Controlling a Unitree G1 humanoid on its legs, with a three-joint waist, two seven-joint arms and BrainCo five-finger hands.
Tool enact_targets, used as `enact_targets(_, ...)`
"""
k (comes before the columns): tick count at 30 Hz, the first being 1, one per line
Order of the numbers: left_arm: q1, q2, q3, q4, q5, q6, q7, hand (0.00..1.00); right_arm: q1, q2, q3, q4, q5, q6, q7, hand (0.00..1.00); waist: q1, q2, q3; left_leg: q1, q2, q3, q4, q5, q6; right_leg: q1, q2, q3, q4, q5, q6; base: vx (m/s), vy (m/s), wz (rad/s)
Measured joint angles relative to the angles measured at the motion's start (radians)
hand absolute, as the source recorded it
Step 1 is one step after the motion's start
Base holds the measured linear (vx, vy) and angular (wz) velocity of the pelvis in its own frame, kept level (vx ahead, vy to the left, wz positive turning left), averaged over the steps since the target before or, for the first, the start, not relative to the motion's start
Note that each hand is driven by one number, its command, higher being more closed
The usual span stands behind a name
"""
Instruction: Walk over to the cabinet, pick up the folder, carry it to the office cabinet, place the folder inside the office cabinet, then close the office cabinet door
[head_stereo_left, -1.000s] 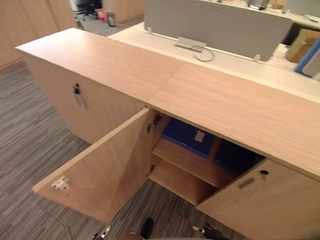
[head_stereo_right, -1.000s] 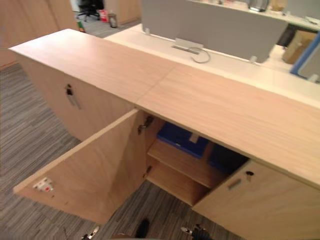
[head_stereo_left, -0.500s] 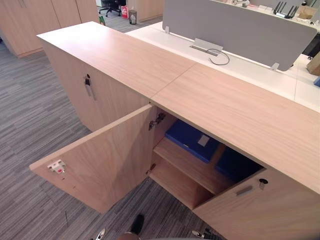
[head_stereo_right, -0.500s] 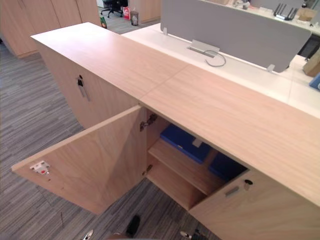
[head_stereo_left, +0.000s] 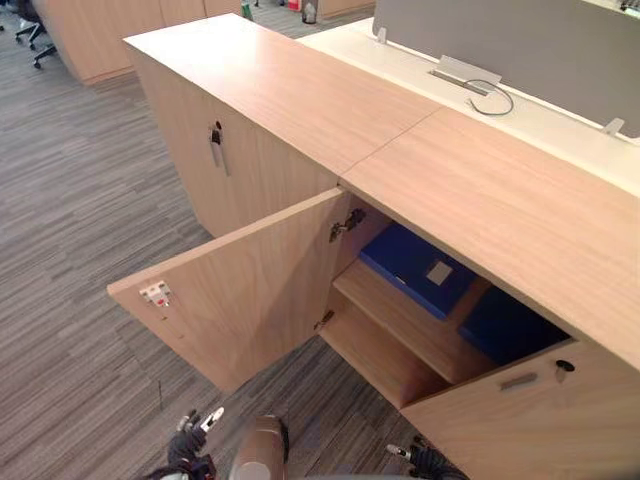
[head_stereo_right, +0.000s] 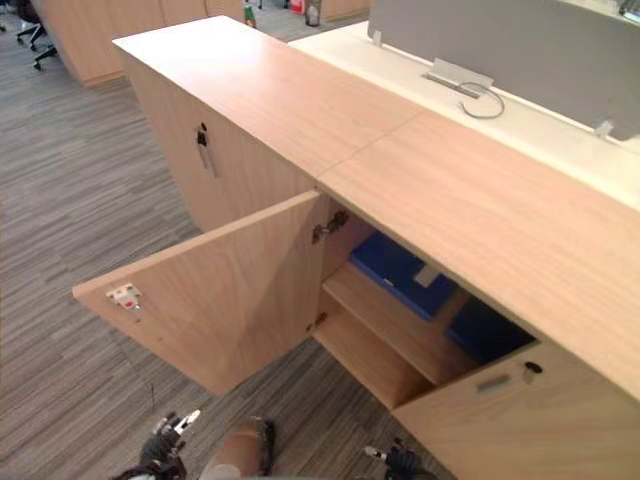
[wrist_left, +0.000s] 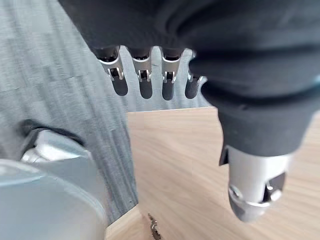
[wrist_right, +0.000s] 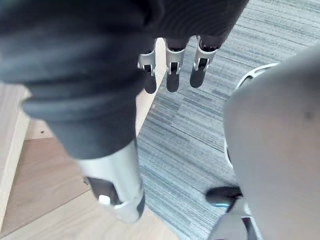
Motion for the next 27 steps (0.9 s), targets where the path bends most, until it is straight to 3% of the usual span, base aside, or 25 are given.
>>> enact_targets(2,-0.02,0.053,0.006,-0.092,0.063,0.014,-0.021,0.0,-0.001,0.015,-0.011,0.007,-0.002,0.007,0.003,0.0,-0.001,-0.044,0.0,0.016,-0.056,0.006,-0.079,0.008,0.01,-0.029,-0.052,0.006,0.034,-0.032,0.003,0.09,0.177,0.48)
enact_targets(3,-0.027,0.074,0.044,-0.152,0.114,0.027,-0.032,0.0,-0.001,0.026,-0.017,0.015,-0.003,0.009,0.009,0.0,0.0,-0.066,-0.012,0.048,-0.058,0.094,-0.163,-0.01,-0.001,-0.036,-0.06,0.015,-0.022,-0.032,0.001,0.05,0.025,0.42)
enact_targets(4,-0.021,0.083,0.083,-0.208,0.161,0.033,-0.035,0.0,0.01,0.025,-0.019,0.005,-0.003,0.008,0.015,0.0,-0.009,-0.063,-0.023,0.03,-0.013,0.136,-0.046,-0.026,0.02,-0.022,-0.051,0.029,-0.066,0.012,-0.033,0.07,-0.009,0.31)
enact_targets(5,-0.007,0.082,0.094,-0.235,0.194,0.038,-0.035,0.0,0.022,0.017,-0.032,-0.004,0.004,0.012,0.02,0.0,0.0,-0.015,-0.041,0.045,0.028,0.124,-0.058,-0.017,0.005,-0.01,-0.024,0.027,-0.064,0.023,-0.015,0.12,0.088,0.35)
enact_targets(6,-0.016,0.093,0.11,-0.247,0.232,0.048,-0.036,0.0,0.02,0.015,-0.063,-0.011,-0.003,0.017,0.018,0.0,-0.003,0.0,-0.044,0.045,0.01,0.103,-0.057,-0.021,0.004,-0.007,-0.03,0.024,-0.062,0.024,-0.008,0.13,0.124,0.28)
enact_targets(8,-0.034,0.137,0.125,-0.252,0.334,0.064,-0.033,0.0,0.026,0.02,-0.09,-0.005,-0.016,0.03,0.032,0.0,-0.003,-0.017,-0.061,0.092,-0.037,0.088,-0.182,0.036,0.013,-0.014,-0.05,0.025,-0.059,0.07,-0.069,0.17,0.118,0.44)
enact_targets(10,-0.049,0.146,0.124,-0.251,0.39,0.069,-0.02,0.0,0.027,0.023,-0.102,0.004,-0.017,0.03,0.037,0.0,-0.006,-0.011,-0.062,0.137,-0.038,0.062,-0.279,0.089,0.01,-0.028,-0.034,0.03,-0.051,0.078,-0.073,0.17,-0.04,0.44)
enact_targets(13,-0.065,0.146,0.113,-0.251,0.428,0.074,-0.008,0.0,0.028,0.023,-0.095,0.006,-0.018,0.029,0.038,0.0,-0.009,-0.016,-0.066,0.21,-0.032,0.044,-0.408,0.155,-0.014,-0.047,0.01,0.03,-0.169,0.095,-0.088,0.06,-0.16,0.24)
enact_targets(14,-0.066,0.15,0.108,-0.251,0.447,0.074,-0.003,0.0,0.032,0.026,-0.094,0.006,-0.02,0.029,0.041,0.0,-0.01,-0.038,-0.074,0.24,-0.049,0.049,-0.445,0.168,-0.03,-0.071,0.003,0.033,-0.186,0.175,-0.071,0.04,-0.228,-0.03)
enact_targets(19,-0.044,0.103,0.09,-0.303,0.497,0.079,0.012,0.0,0.053,0.01,-0.094,-0.005,-0.023,0.028,0.045,0.0,-0.021,0.001,-0.126,0.341,-0.013,0.086,-0.635,0.25,-0.072,-0.08,0.038,0.068,-0.173,0.164,-0.066,0.03,-0.15,-0.26)
enact_targets(21,-0.049,0.103,0.058,-0.366,0.511,0.079,0.023,0.0,0.058,0.006,-0.094,-0.013,-0.025,0.028,0.046,0.0,-0.036,0.001,-0.129,0.369,-0.005,0.1,-0.667,0.264,-0.077,-0.075,0.048,0.083,-0.171,0.165,-0.068,-0.03,-0.056,-0.18)
enact_targets(27,-0.061,0.152,-0.034,-0.389,0.569,0.079,0.078,0.0,0.076,0.004,-0.094,-0.02,-0.025,0.02,0.045,0.0,-0.032,-0.01,-0.131,0.396,-0.025,0.145,-0.71,0.283,-0.061,-0.083,0.033,0.117,-0.179,0.183,-0.064,-0.04,0.056,-0.16)
